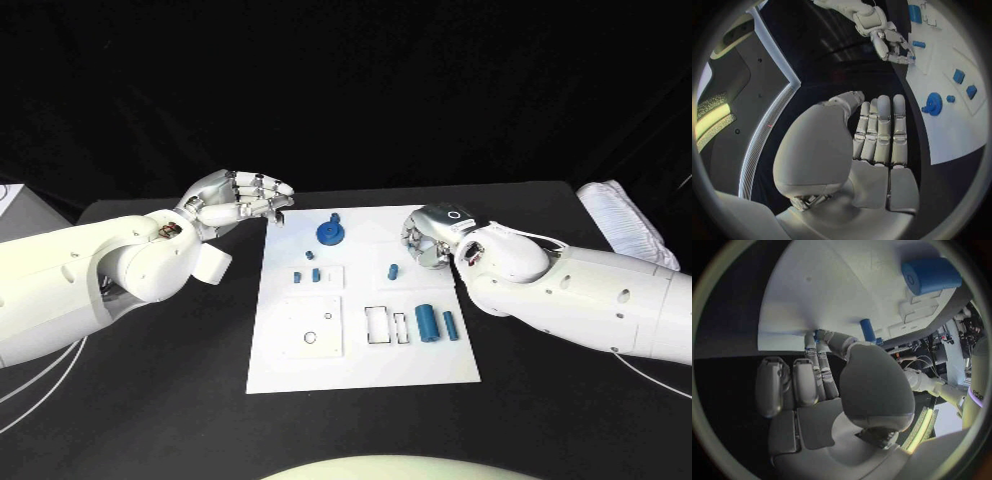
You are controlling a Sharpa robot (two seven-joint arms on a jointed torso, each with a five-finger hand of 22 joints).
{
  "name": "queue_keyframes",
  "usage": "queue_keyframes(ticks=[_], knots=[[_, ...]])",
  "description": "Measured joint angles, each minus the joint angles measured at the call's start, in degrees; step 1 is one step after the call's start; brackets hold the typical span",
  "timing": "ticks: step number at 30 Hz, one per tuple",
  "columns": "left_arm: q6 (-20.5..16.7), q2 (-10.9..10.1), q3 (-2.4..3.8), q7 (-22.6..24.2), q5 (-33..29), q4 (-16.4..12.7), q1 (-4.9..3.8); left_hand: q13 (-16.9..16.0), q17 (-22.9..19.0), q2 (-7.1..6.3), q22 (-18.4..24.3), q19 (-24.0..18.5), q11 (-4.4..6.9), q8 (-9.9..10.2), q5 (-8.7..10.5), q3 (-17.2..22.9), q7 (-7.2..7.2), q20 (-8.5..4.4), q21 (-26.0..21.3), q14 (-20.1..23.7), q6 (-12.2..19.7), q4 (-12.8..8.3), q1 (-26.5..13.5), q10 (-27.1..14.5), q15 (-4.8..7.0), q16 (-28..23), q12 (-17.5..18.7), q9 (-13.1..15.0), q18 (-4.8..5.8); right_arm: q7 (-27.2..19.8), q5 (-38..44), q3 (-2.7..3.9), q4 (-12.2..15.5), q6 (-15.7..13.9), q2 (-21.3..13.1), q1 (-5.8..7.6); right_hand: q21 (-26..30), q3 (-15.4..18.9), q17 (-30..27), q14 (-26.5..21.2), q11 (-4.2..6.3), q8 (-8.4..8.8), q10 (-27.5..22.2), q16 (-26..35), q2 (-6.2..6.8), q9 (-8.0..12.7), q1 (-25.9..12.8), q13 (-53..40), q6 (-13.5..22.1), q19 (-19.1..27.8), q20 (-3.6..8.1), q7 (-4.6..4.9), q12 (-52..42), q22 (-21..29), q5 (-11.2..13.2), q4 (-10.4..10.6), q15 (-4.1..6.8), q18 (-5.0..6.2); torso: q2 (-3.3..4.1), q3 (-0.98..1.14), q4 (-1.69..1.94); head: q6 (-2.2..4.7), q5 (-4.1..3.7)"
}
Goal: Assemble the parts on the task board
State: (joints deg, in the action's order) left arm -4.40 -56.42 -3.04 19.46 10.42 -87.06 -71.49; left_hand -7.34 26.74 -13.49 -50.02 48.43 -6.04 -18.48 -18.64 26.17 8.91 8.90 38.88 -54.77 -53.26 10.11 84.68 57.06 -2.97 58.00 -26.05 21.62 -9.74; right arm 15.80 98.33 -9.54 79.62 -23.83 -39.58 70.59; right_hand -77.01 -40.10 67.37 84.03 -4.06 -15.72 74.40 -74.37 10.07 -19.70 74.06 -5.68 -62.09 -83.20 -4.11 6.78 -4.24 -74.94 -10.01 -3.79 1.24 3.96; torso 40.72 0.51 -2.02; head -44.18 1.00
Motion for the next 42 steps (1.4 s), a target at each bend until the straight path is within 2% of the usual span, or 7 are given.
queue_keyframes(ticks=[11, 17, 21, 26, 29, 34, 42], knots=[[-0.03, -0.14, 0.00, -0.02, -0.19, 0.37, -0.01, 0.07, 0.00, 0.00, 0.00, 0.00, 0.00, 0.00, 0.00, 0.00, 0.00, 0.00, 0.00, 0.00, 0.00, 0.00, 0.00, 0.00, 0.00, 0.00, 0.29, -0.06, 0.00, -0.22, -1.37, 0.56, 4.59, -3.29, -3.28, 0.98, -0.23, 0.01, 0.18, 0.00, 0.00, 0.02, 0.00, -0.24, 0.01, -0.12, 0.01, -0.31, -0.05, 0.00, 0.00, 0.06, 0.01, 0.01, 0.07, 0.00, -0.01, 0.00, -0.04, 0.00, -0.09, 0.12, 0.07], [-0.04, -0.14, 0.00, -0.04, -0.28, 0.40, -0.01, 0.07, 0.00, 0.00, 0.00, 0.00, 0.00, 0.00, 0.00, 0.00, 0.00, 0.00, 0.00, 0.00, 0.00, 0.00, 0.00, 0.00, 0.00, 0.00, 0.30, -0.06, 0.01, -0.80, -2.69, 0.64, 7.98, -4.66, -4.55, 1.14, -0.45, 0.01, 0.18, -0.20, 0.00, -0.20, 0.00, -0.24, 0.01, -0.12, 0.01, -0.28, -0.05, 0.00, 0.00, 0.06, 0.02, 0.01, 0.18, 0.00, 0.19, 0.00, -0.05, 0.00, -0.09, 0.18, 0.30], [-0.06, -0.09, 0.00, -0.05, -0.35, 0.43, -0.01, 0.07, 0.00, 0.00, 0.00, 0.00, 0.00, 0.00, 0.00, 0.00, 0.00, 0.00, 0.00, 0.00, 0.00, 0.00, 0.00, 0.00, 0.00, 0.00, 0.32, -0.06, 0.01, -1.46, -3.72, 0.68, 11.30, -5.65, -4.80, 1.09, -0.45, 0.02, 0.17, -0.20, 0.00, -0.21, 0.00, -0.24, 0.01, -0.11, 0.01, -0.23, -0.05, 0.00, 0.00, 0.06, 0.03, 0.02, 0.19, 0.00, 0.19, 0.00, -0.03, -0.01, -0.04, 0.20, 0.66], [-0.15, 0.13, 0.00, -0.05, -0.48, 0.36, -0.01, 0.07, 0.00, 0.00, -0.01, 0.00, 0.00, 0.00, 0.00, 0.00, 0.00, 0.00, 0.00, 0.00, 0.00, 0.00, 0.00, 0.00, 0.00, 0.00, 0.32, -0.06, 0.00, -2.28, -4.47, 0.68, 14.59, -6.41, -3.68, 0.57, -0.45, 0.02, 0.17, -0.20, 0.00, -0.21, 0.00, -0.24, 0.01, -0.12, 0.02, -0.17, -0.04, 0.00, 0.00, 0.06, 0.05, 0.02, 0.30, 0.00, 0.19, 0.00, -0.01, 0.00, 0.00, 0.03, 1.62], [-0.26, 0.36, 0.00, -0.05, -0.57, 0.09, -0.01, 0.11, 0.00, 0.00, 0.00, 0.00, 0.00, 0.34, 0.00, 0.00, 0.00, 0.00, 0.00, 0.00, 0.00, 0.00, 0.00, -0.01, 0.00, 0.00, 0.32, -0.06, 0.00, -2.72, -4.55, 0.58, 15.79, -6.63, -2.40, 0.13, -0.45, 0.03, 0.17, -0.20, 0.00, -0.20, 0.00, -0.24, -0.20, -0.17, 0.23, -0.06, -0.04, 0.00, 0.00, 0.06, 0.08, 0.02, 0.34, 0.00, 0.19, 0.00, -0.01, -0.07, 0.04, -0.23, 2.59], [-0.78, 0.92, -0.01, -0.03, -0.73, -0.33, 0.00, 0.12, 0.01, 0.00, -0.01, 0.00, 0.00, 0.38, 0.00, -0.16, 0.00, 0.00, 0.00, 0.00, 0.00, -0.16, 0.00, 0.00, 0.00, -0.21, 0.56, -0.10, 0.01, -3.29, -4.36, 0.22, 16.10, -6.84, 0.04, -1.06, -0.45, -0.14, 0.17, -0.20, 0.00, -0.20, 0.00, -0.24, -0.19, -0.17, 0.23, -0.06, -0.02, 0.00, 0.00, 0.07, 0.19, 0.03, 0.11, -0.17, 0.19, 0.00, -0.08, -0.18, 0.05, -0.66, 4.16], [-3.07, 1.73, -0.01, 0.22, -1.44, -1.25, -0.01, 0.19, 0.01, 0.00, -0.01, 0.00, 0.00, 0.38, 0.00, -0.16, 0.02, 0.00, -0.23, 0.00, -0.02, -0.16, 0.00, -0.01, 0.00, -0.21, 0.66, -0.11, 0.01, -3.72, -3.34, -0.55, 14.75, -7.04, 3.81, -4.08, -0.44, -0.13, 0.16, -0.19, 0.00, -0.15, 0.00, -0.23, -0.19, -0.22, 0.24, -0.21, 0.05, 0.01, 0.00, 0.13, 0.38, 0.03, 0.09, -0.18, 0.19, 0.00, -0.19, -0.35, 0.15, -1.37, 5.72]])
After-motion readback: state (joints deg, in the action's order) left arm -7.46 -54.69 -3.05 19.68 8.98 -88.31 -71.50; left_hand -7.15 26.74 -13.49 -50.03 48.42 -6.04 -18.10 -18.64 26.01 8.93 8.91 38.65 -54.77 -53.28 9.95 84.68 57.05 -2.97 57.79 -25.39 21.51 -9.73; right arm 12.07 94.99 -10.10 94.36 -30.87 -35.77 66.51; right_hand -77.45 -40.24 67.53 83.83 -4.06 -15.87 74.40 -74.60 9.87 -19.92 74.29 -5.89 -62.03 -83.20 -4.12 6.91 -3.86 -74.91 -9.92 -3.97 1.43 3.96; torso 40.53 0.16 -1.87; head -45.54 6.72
